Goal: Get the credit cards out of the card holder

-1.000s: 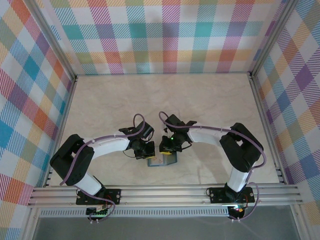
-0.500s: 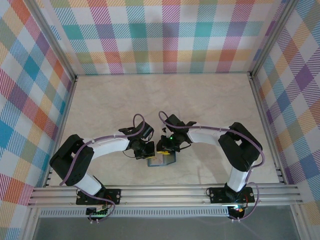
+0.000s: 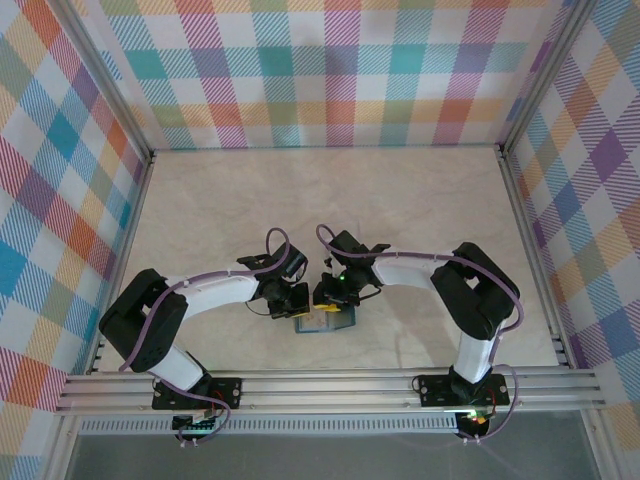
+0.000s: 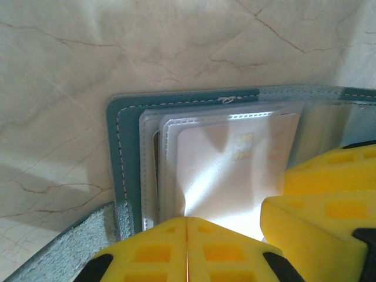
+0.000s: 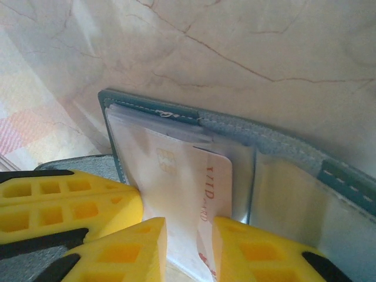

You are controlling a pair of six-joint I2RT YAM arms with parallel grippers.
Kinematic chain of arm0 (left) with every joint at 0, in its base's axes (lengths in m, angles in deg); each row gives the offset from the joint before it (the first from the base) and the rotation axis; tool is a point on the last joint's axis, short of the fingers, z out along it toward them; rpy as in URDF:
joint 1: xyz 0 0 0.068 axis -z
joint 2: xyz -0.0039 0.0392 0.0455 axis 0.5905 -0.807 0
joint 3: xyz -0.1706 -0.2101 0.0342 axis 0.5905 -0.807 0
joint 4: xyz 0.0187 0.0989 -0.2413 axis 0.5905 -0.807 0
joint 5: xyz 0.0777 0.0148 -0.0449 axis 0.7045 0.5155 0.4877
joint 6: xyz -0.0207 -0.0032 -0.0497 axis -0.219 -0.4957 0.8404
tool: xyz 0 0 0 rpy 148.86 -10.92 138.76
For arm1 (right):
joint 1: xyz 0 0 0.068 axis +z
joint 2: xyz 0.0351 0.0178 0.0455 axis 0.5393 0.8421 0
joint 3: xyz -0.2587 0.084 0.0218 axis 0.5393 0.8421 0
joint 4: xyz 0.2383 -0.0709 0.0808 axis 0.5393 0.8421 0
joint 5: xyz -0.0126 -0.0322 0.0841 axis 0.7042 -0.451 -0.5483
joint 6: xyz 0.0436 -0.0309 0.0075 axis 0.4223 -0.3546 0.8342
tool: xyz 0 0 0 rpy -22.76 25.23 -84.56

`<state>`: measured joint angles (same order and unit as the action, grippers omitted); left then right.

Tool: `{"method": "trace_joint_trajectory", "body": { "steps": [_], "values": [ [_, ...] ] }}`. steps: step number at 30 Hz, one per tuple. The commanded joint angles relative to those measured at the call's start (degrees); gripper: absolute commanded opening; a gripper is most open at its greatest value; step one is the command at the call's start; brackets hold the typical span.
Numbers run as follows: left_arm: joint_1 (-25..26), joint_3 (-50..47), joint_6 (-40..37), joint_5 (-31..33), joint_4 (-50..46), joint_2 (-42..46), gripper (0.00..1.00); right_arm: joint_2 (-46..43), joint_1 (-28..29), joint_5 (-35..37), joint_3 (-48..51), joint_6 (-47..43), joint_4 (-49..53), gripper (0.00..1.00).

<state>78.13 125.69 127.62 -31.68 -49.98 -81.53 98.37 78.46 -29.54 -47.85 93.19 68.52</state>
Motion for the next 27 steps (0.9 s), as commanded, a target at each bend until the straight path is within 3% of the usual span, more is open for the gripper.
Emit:
{"method": "trace_joint_trajectory", "body": {
  "steps": [1, 6, 12, 17, 27],
  "values": [
    [0.52, -1.28, -0.26, 1.09, -3.36, 1.07, 0.08, 0.56, 0.41, -2.97, 1.18, 1.66, -3.19, 0.26],
    [0.56, -0.95, -0.31, 1.25, -3.55, 1.16, 0.08, 0.67, 0.45, -4.49, 2.32, 2.64, -5.66, 0.22],
    [0.57, -0.64, -0.31, 1.69, -4.32, 1.56, 0.11, 1.29, 0.50, 0.70, 0.26, 0.19, 2.16, 0.33],
    [0.51, -0.43, -0.39, 1.73, -4.77, 1.52, 0.11, -0.54, 0.62, 5.71, -1.19, -1.48, 7.40, 0.34],
    [0.50, -0.17, -0.49, 1.73, -5.25, 1.64, 0.11, -2.53, 0.58, 2.99, -1.57, -1.44, 5.30, 0.34]
  ]
}}
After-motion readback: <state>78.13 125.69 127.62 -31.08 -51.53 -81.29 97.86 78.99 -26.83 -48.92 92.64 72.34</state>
